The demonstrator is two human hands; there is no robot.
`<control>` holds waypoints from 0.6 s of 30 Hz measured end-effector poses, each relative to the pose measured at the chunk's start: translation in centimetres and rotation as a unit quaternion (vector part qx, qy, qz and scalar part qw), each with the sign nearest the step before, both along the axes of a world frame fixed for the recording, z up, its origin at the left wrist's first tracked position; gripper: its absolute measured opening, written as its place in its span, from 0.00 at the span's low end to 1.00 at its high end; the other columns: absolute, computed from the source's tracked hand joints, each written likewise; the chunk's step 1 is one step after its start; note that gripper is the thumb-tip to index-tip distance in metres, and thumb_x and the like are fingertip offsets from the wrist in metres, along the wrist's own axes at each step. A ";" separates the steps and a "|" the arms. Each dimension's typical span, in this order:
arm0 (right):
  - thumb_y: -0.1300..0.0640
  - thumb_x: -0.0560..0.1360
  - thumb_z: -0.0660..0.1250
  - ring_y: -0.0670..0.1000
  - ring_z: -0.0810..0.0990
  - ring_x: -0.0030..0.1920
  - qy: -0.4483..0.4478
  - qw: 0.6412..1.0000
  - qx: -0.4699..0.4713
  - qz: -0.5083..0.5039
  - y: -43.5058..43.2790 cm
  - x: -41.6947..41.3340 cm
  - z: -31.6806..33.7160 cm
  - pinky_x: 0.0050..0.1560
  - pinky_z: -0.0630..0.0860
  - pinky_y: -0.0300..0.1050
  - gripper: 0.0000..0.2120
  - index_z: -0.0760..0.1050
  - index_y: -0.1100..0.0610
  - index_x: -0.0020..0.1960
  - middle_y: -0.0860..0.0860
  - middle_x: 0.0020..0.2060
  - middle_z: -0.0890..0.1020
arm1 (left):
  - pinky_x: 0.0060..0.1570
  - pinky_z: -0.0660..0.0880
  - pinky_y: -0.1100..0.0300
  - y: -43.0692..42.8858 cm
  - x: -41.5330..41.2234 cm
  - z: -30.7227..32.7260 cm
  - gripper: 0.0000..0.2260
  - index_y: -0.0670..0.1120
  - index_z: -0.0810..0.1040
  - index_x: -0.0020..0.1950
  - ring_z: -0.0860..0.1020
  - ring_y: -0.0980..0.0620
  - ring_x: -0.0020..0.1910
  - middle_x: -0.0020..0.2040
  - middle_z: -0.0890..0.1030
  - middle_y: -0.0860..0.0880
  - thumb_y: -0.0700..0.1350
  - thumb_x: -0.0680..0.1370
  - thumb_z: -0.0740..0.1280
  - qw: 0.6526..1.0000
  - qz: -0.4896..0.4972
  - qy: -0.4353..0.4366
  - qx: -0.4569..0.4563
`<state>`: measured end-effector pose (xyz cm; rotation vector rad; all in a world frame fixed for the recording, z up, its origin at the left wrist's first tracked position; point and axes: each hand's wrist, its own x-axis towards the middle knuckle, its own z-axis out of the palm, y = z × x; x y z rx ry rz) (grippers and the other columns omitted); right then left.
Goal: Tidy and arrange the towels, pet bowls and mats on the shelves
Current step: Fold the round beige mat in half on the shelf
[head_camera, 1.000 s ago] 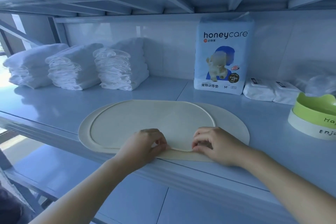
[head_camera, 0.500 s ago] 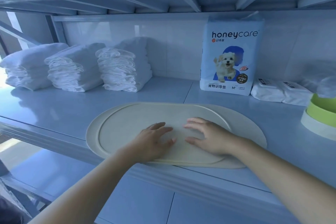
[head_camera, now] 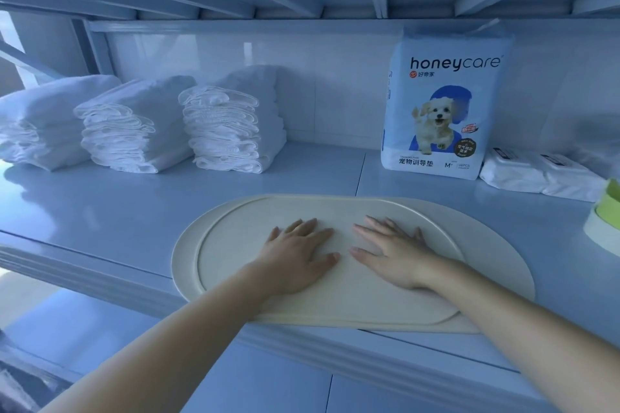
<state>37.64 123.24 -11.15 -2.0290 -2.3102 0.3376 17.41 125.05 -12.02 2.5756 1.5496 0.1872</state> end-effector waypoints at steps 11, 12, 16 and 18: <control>0.47 0.79 0.56 0.49 0.60 0.72 0.046 0.993 0.045 0.100 1.6 -9.1 1.9 0.71 0.56 0.41 0.22 0.65 0.54 0.71 0.51 0.72 0.63 | 0.62 0.69 0.54 2.5 -11.7 2.0 0.14 0.61 0.73 0.62 0.69 0.53 0.65 0.65 0.72 0.55 0.56 0.76 0.62 0.996 0.081 -0.043 0.009; 0.47 0.79 0.56 0.49 0.61 0.71 0.048 0.992 0.044 0.103 1.7 -9.6 2.0 0.69 0.57 0.40 0.22 0.65 0.55 0.70 0.50 0.71 0.64 | 0.62 0.69 0.54 2.4 -12.5 2.2 0.15 0.60 0.73 0.62 0.69 0.52 0.65 0.65 0.72 0.55 0.57 0.76 0.62 0.994 0.101 -0.040 0.008; 0.47 0.79 0.57 0.50 0.65 0.69 0.038 0.993 0.048 0.099 2.1 -10.7 1.6 0.67 0.61 0.42 0.21 0.68 0.56 0.68 0.51 0.66 0.69 | 0.60 0.69 0.54 2.3 -14.3 2.3 0.26 0.55 0.66 0.69 0.68 0.47 0.65 0.66 0.69 0.49 0.62 0.74 0.64 0.983 0.176 -0.045 0.001; 0.46 0.79 0.56 0.51 0.64 0.69 0.038 0.994 0.051 0.092 2.1 -10.8 1.5 0.68 0.60 0.44 0.21 0.68 0.56 0.68 0.51 0.66 0.68 | 0.58 0.68 0.54 2.5 -14.5 2.3 0.31 0.53 0.62 0.71 0.69 0.45 0.63 0.64 0.71 0.46 0.63 0.72 0.64 0.979 0.196 -0.056 -0.005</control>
